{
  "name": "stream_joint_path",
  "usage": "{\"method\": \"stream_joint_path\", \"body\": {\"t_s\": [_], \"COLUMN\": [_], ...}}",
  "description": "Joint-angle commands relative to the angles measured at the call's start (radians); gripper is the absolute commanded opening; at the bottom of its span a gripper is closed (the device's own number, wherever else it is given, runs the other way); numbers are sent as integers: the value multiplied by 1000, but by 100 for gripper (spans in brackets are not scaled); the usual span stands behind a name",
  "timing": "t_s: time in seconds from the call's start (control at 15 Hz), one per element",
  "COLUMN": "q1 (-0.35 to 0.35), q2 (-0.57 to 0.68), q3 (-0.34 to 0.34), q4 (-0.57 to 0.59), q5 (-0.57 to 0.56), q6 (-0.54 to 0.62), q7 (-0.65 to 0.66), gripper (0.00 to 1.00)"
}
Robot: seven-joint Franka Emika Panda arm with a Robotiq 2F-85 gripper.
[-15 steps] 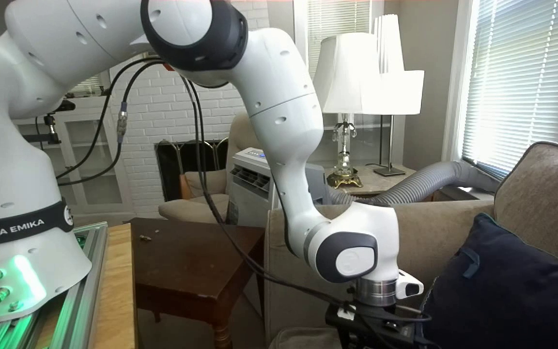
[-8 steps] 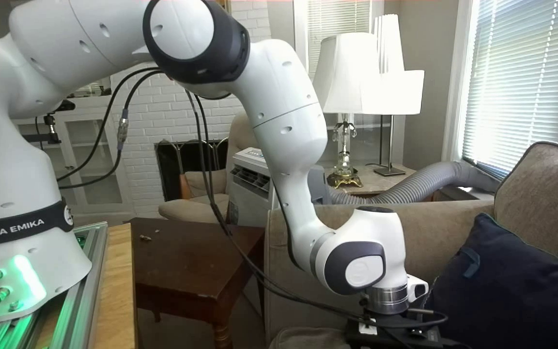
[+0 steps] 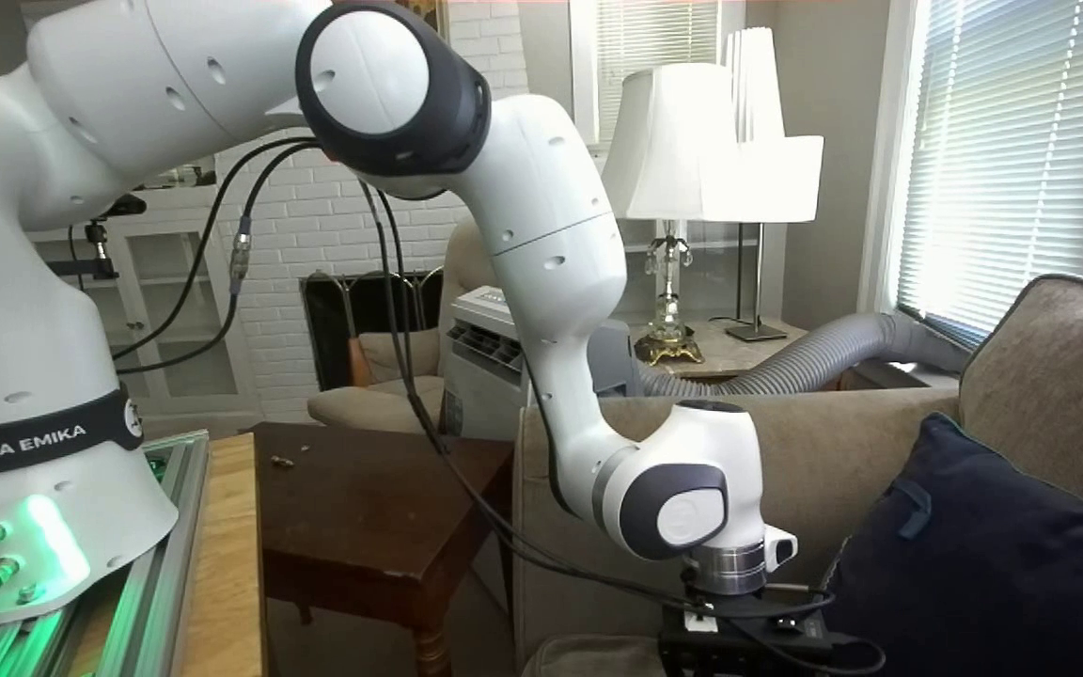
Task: Put the remotes on the sofa
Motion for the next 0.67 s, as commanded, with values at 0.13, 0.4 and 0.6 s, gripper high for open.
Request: {"method": "stream_joint_path", "body": {"t_s": [0.13,0.4,0.6], "q1": [57,95,92], "q2": [19,14,-50], "q3": [-45,-74,-50], "q4": [-12,-21,-71], "q5": [-46,-21,6], "q6": [12,-16,-76], "q7": [-44,15,56], "gripper": [29,87,100]}}
